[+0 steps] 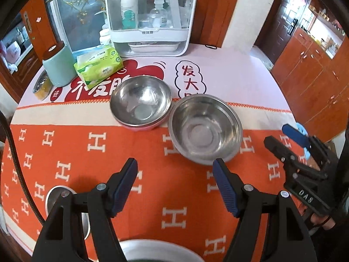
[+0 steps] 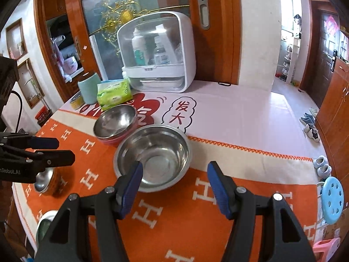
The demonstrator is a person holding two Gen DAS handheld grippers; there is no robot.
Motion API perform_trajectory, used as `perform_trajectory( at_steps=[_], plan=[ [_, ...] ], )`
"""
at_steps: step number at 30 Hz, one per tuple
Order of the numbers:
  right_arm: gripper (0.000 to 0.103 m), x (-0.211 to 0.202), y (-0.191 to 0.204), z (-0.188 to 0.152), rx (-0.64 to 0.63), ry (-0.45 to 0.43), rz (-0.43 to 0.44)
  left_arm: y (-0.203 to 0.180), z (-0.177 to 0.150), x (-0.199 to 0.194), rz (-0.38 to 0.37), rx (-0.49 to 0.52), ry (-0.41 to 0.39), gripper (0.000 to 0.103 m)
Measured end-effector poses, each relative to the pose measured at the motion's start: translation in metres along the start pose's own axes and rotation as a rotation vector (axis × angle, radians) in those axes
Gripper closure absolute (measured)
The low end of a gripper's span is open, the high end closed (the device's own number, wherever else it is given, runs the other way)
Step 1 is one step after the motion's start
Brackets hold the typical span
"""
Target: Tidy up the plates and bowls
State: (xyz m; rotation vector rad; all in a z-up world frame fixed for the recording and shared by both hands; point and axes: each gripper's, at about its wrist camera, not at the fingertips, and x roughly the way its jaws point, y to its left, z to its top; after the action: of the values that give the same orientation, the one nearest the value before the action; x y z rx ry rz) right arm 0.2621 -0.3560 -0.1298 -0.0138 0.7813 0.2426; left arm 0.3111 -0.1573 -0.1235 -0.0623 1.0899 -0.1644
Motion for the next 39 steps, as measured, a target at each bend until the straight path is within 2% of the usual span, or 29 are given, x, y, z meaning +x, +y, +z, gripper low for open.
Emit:
perform_trajectory(
  at_steps=[8,12,23,28,34,36,38,39],
  plan=[
    [0.041,0.025,0.001,-0.011,-0.003,-0.070,-0.007,0.003,0.000,0.045,-0.037,-0.062,-0.018,0.033],
    [0.041,0.039,0.001,-0.019,0.009,-0.084,0.004,0.006,-0.002,0.068,-0.029,-0.095,-0.033,0.033],
    [0.042,0.067,-0.005,-0.033,0.060,-0.056,0.018,0.016,-0.008,0.115,-0.046,-0.152,0.024,0.033],
    [0.059,0.073,-0.004,-0.035,0.076,-0.043,0.031,0.016,-0.009,0.123,-0.071,-0.164,0.041,0.042],
    [0.074,0.075,-0.006,-0.037,0.088,-0.042,0.016,0.014,-0.009,0.124,-0.116,-0.167,0.032,0.061],
    [0.077,0.074,-0.008,-0.038,0.096,-0.041,0.018,0.010,-0.009,0.124,-0.136,-0.165,0.028,0.073],
    [0.079,0.073,-0.010,-0.038,0.105,-0.043,0.024,0.007,-0.010,0.123,-0.150,-0.154,0.023,0.080],
    [0.079,0.074,-0.011,-0.038,0.108,-0.040,0.026,0.005,-0.011,0.122,-0.141,-0.147,0.023,0.080]
  ],
)
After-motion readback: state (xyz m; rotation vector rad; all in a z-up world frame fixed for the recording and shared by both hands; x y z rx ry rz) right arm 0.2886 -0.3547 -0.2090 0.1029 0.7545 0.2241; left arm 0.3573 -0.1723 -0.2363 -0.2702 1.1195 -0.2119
